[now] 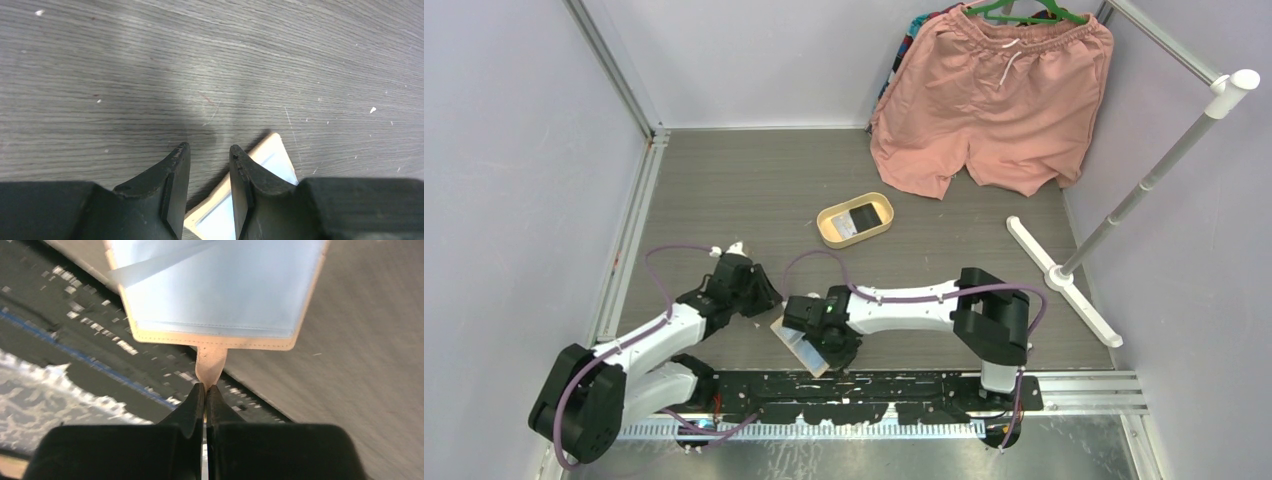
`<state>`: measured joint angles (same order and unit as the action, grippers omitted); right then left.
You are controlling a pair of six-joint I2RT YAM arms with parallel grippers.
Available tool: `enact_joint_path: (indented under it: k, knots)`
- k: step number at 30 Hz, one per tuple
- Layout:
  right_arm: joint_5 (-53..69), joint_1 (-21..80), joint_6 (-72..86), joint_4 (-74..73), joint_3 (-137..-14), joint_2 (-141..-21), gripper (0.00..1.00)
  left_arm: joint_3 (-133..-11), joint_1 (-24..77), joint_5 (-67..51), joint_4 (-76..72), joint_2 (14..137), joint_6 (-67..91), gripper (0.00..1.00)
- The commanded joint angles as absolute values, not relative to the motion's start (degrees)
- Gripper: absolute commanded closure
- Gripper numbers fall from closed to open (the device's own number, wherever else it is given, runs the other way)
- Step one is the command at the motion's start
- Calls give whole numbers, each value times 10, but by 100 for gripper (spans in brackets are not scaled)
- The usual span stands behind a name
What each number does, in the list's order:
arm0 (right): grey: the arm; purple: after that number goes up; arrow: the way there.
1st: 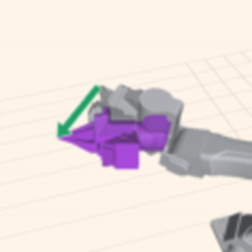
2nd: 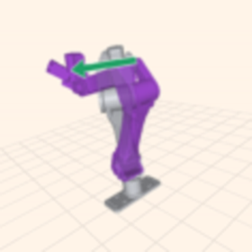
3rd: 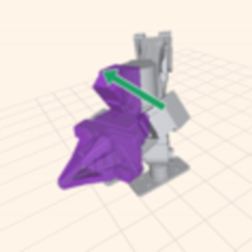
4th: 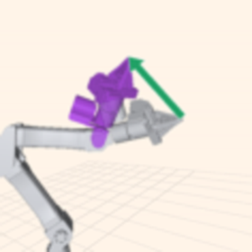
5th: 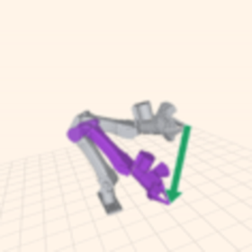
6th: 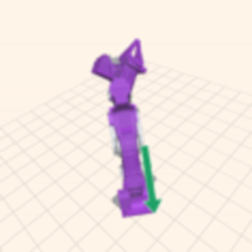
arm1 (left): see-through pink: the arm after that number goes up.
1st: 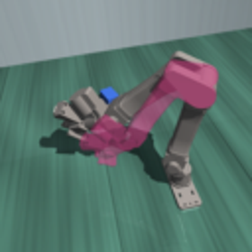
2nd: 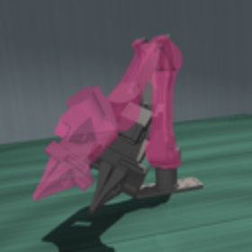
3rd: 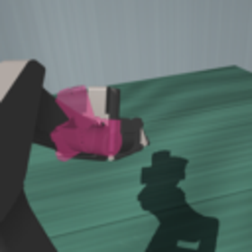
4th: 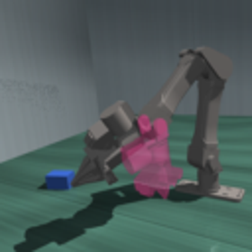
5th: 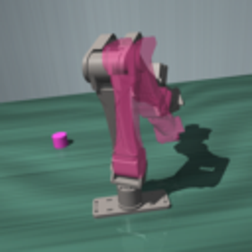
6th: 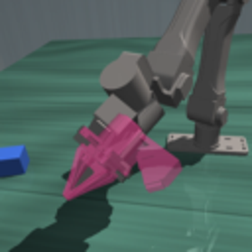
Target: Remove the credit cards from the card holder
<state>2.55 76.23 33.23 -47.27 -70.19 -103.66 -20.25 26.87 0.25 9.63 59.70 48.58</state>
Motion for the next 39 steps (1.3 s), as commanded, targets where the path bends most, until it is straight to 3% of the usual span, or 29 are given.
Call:
enact_joint_path:
  k: [1, 13, 27, 39]
  knots:
    - [-29, 699, 236, -507, -730, -1016, 99, -215, 265, -40, 54, 618, 473, 64]
    - [14, 531, 62, -548, -850, -1065, 99, -219, 261, -119, -25, 674, 503, 63]
    - [27, 494, 49, -524, -851, -1093, 99, -116, 247, -170, -228, 716, 647, 63]
    - [16, 478, 76, -487, -838, -1084, 99, -64, 248, -153, -40, 568, 672, 57]
